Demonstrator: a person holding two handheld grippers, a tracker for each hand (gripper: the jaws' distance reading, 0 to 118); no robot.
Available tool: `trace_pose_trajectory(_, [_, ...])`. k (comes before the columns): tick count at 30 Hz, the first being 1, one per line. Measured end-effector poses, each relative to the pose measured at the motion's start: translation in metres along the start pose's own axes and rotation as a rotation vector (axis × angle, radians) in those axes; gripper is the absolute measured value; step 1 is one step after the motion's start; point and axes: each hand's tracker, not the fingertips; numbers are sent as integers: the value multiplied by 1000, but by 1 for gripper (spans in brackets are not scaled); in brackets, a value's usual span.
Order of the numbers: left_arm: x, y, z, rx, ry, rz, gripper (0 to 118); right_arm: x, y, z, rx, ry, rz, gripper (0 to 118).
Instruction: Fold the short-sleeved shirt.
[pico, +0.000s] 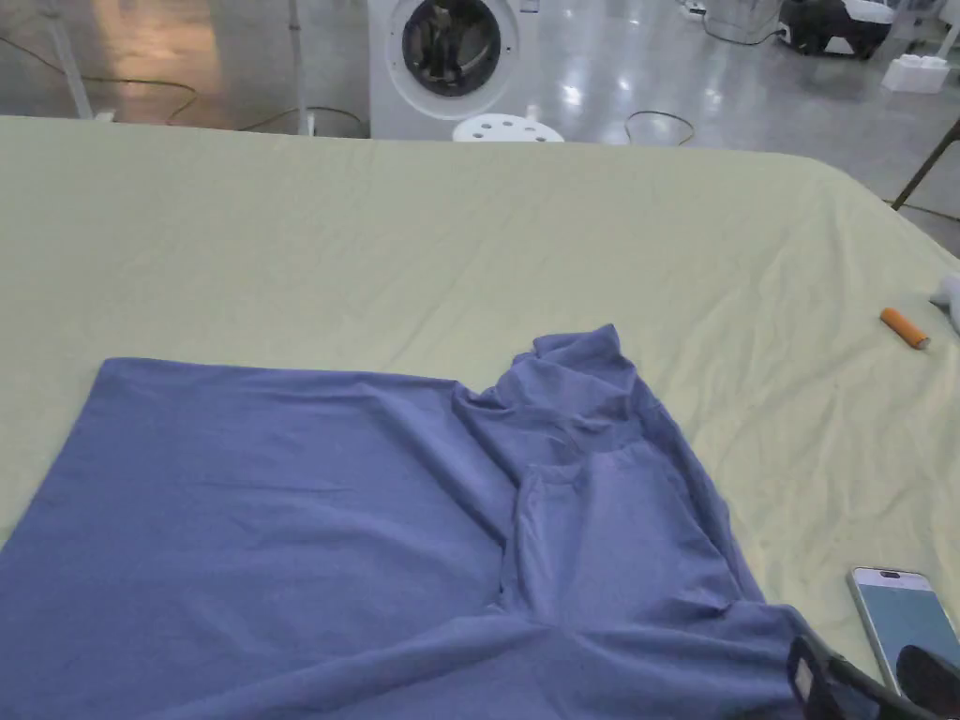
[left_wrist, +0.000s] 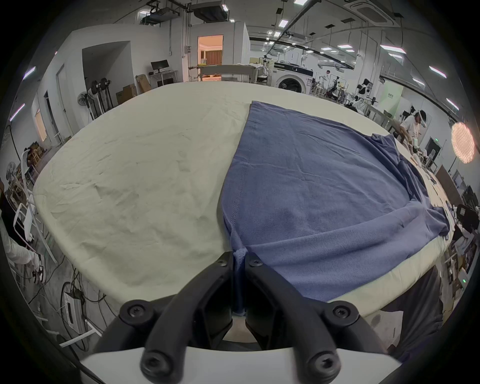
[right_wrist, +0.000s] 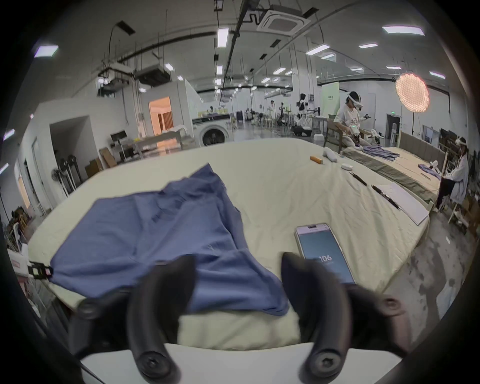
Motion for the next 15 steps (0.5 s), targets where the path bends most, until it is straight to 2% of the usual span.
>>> trace_pose_trajectory(1, [0, -1, 3, 0, -1, -1, 3, 2, -3, -4, -1, -4, 5, 79])
trace_pose_trajectory(4, [0, -1, 4, 4, -12, 27, 3, 10, -11, -21, -73, -1, 4, 78])
trace_pose_trajectory(5, [-17, -6, -1, 4, -14, 32, 3, 11, -13, -28, -82, 0, 1, 78])
trace_pose_trajectory(8, [-18, -7, -1, 3, -21, 44, 3, 18, -20, -53, -158, 9, -45, 75])
trace_pose_trajectory(9, [-14, -6, -3, 4, -22, 43, 3, 20, -22, -58, -165, 31, -70, 67])
trace_pose_trajectory(10, [-14, -6, -3, 4, -21, 42, 3, 22, -23, -60, -178, 57, -95, 42])
trace_pose_trajectory(11, [-15, -7, -3, 5, -22, 40, 3, 25, -23, -61, -189, 85, -120, 21])
trace_pose_trajectory(12, [-13, -6, -2, 5, -22, 40, 3, 25, -24, -59, -180, 92, -136, 11])
trace_pose_trajectory(15, [-9, -4, 0, 7, -23, 50, 3, 23, -27, -50, -164, 88, -125, 5])
